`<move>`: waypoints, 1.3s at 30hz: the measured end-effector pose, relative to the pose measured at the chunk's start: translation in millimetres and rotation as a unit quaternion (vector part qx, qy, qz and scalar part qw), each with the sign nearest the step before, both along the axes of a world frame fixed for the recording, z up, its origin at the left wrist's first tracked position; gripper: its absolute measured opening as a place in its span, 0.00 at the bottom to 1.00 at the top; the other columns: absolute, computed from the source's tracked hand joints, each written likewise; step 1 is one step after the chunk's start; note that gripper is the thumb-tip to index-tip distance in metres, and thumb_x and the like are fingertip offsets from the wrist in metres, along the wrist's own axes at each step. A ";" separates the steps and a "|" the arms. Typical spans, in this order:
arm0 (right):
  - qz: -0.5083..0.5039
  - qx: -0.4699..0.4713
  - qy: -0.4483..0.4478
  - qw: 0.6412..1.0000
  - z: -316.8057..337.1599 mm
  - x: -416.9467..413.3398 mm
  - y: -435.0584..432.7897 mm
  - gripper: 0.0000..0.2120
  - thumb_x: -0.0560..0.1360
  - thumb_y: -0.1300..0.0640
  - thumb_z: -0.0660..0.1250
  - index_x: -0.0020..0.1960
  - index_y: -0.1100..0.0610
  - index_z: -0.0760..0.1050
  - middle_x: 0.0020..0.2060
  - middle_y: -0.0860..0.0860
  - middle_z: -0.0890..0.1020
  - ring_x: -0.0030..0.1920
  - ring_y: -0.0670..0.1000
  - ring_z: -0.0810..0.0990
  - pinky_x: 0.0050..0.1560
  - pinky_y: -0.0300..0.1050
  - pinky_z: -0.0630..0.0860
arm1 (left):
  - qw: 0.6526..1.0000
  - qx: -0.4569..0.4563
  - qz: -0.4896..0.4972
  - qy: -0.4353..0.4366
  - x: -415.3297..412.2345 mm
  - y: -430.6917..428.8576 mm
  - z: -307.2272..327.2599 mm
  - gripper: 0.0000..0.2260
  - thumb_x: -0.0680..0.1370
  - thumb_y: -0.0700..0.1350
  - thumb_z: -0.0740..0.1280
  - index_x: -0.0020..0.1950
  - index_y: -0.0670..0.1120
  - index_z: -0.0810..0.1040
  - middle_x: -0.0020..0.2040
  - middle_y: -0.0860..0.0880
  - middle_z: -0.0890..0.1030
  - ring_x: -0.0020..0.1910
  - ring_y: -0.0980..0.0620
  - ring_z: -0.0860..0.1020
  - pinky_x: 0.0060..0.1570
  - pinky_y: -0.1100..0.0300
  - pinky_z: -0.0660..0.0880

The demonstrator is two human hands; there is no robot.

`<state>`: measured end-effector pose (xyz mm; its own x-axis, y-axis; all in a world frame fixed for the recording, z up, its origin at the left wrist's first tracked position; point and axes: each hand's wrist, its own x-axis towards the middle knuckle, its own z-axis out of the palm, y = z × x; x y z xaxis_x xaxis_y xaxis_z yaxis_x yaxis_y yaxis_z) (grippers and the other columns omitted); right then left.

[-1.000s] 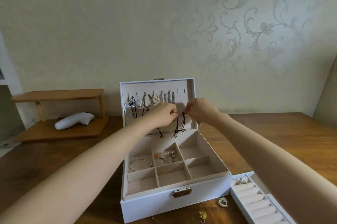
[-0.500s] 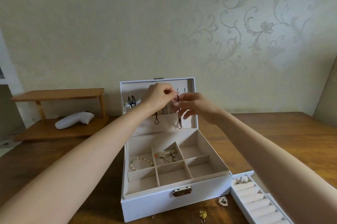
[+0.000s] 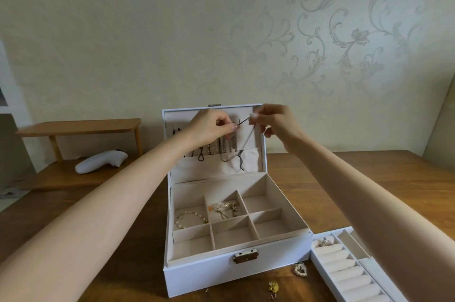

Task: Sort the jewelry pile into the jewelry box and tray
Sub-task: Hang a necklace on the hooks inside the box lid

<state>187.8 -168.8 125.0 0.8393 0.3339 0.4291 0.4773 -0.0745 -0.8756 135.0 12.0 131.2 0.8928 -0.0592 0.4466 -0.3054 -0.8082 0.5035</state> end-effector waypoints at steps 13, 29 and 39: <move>0.245 0.195 0.030 0.949 48.0 -33.8 -5.4 0.06 0.75 0.63 0.63 0.45 0.55 0.78 0.25 0.47 0.72 0.28 0.44 0.68 0.31 0.35 0.65 | 0.907 -0.352 -0.117 0.198 -6.8 -4.6 -8.2 0.27 0.82 0.56 0.51 0.40 0.36 0.77 0.36 0.41 0.82 0.34 0.47 0.80 0.37 0.59 0.79; -0.013 0.057 -0.168 0.984 40.6 -36.8 1.1 0.07 0.75 0.65 0.66 0.51 0.60 0.81 0.25 0.53 0.78 0.26 0.45 0.74 0.31 0.32 0.69 | 0.828 -0.493 -0.264 0.032 -20.8 -17.6 23.0 0.13 0.71 0.28 0.53 0.48 0.38 0.73 0.46 0.41 0.80 0.47 0.47 0.80 0.52 0.58 0.78; 0.102 0.008 -0.095 0.990 36.2 -38.3 -2.2 0.07 0.76 0.65 0.64 0.51 0.61 0.80 0.27 0.53 0.77 0.29 0.48 0.73 0.32 0.38 0.64 | 0.970 0.160 0.151 0.099 -5.8 -18.0 5.0 0.04 0.75 0.36 0.62 0.48 0.42 0.74 0.50 0.44 0.78 0.48 0.45 0.77 0.40 0.59 0.71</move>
